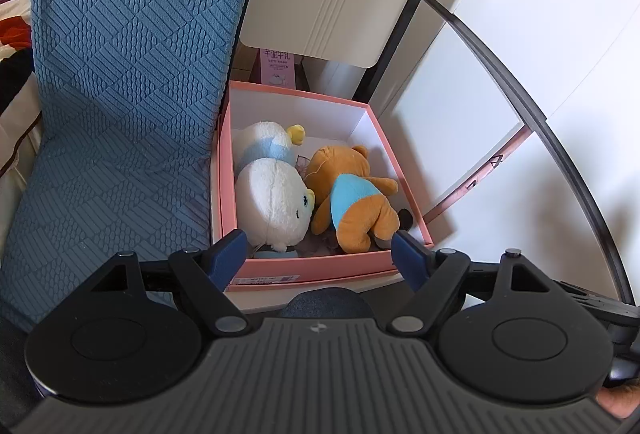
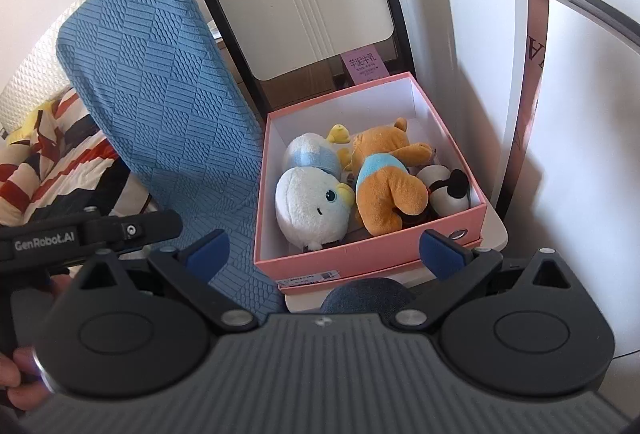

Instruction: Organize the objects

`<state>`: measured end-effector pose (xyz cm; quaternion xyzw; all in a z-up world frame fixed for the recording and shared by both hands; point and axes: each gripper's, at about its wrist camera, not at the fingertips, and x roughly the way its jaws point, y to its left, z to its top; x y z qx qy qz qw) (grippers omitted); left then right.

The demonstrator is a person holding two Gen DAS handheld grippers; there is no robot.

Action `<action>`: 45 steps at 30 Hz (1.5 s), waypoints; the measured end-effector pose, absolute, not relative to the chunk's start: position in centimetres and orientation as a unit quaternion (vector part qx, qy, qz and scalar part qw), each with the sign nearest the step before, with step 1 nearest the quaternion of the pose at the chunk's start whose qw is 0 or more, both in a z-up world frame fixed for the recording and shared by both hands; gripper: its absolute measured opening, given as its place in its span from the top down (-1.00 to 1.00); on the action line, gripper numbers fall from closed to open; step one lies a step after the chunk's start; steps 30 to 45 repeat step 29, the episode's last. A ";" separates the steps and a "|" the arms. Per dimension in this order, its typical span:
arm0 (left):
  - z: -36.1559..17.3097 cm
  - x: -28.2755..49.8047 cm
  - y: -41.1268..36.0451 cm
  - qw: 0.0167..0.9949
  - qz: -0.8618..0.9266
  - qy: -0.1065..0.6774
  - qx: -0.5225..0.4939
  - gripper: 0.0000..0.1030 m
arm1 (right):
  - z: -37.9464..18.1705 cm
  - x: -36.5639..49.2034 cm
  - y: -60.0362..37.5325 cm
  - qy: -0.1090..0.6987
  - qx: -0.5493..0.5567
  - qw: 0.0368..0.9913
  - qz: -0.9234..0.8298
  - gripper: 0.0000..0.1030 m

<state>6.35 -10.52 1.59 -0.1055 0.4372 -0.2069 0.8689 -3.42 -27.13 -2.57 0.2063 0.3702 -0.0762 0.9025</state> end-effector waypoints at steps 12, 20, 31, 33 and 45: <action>1.5 6.3 -10.4 0.867 -0.207 0.440 -0.108 -0.61 | -2.7 -3.4 -27.0 0.374 0.206 0.901 -0.073 -1.00; 1.4 6.3 -10.4 0.866 -0.207 0.442 -0.107 -0.61 | -2.6 -3.4 -26.9 0.375 0.206 0.901 -0.075 -1.00; 1.4 6.0 -10.3 0.867 -0.210 0.440 -0.108 -0.61 | -2.7 -3.4 -26.8 0.377 0.207 0.900 -0.075 -1.00; 1.4 6.0 -10.3 0.867 -0.210 0.440 -0.108 -0.61 | -2.7 -3.4 -26.8 0.377 0.207 0.900 -0.075 -1.00; 1.4 6.0 -10.3 0.867 -0.210 0.440 -0.108 -0.61 | -2.7 -3.4 -26.8 0.377 0.207 0.900 -0.075 -1.00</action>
